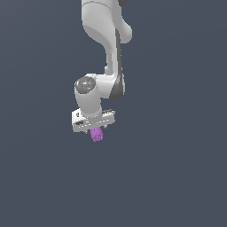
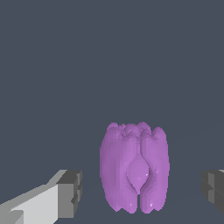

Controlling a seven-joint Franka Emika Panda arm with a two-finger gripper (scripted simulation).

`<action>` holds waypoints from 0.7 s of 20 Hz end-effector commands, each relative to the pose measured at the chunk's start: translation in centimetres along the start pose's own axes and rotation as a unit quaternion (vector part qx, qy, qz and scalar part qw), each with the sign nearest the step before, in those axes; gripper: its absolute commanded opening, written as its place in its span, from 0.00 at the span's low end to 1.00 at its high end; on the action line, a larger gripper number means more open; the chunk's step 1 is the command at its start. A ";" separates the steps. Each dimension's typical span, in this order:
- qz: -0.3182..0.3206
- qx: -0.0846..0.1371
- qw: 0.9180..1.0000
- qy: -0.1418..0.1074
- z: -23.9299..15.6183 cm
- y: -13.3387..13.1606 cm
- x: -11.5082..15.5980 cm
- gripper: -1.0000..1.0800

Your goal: Pick up the object and move it to a goal position.

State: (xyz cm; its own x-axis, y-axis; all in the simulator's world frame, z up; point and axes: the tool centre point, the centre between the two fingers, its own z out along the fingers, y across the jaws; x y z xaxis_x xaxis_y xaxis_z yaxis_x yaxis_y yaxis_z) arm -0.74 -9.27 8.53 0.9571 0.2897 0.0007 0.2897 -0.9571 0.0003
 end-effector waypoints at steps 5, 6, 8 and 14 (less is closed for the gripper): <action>-0.001 0.000 1.000 0.000 3.1 0.0 -0.1 0.96; -0.001 0.000 1.000 0.000 3.4 0.0 -0.1 0.96; -0.001 0.000 1.000 0.000 3.8 0.0 -0.1 0.96; -0.001 0.000 1.000 0.000 3.8 0.0 0.0 0.00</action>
State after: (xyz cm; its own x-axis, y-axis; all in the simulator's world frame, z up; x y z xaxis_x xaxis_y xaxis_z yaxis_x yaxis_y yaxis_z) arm -0.74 -9.34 4.77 0.9564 0.2921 0.0006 0.2921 -0.9564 0.0004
